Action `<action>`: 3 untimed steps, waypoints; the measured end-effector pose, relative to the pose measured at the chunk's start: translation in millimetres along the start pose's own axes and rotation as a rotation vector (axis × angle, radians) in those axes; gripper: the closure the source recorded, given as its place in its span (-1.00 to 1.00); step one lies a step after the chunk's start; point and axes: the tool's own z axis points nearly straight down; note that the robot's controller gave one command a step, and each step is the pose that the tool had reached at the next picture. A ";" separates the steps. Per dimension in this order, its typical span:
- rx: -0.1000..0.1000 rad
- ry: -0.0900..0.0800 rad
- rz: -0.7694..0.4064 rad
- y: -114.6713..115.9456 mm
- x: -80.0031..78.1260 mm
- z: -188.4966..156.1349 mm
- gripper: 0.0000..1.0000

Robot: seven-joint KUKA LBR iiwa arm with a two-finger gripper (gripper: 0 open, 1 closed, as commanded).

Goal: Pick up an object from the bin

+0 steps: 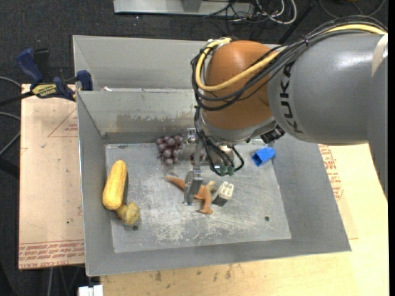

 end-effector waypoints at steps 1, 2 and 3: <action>-0.001 -0.008 0.003 -0.7 -1.8 -4.0 -1.00; -0.003 -0.013 0.072 -21.1 -18.4 49.5 -1.00; -0.001 -0.006 0.155 -58.7 -71.1 45.8 -1.00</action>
Offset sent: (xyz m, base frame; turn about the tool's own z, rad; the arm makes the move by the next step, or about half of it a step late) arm 0.0384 -0.0530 -0.1334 0.1783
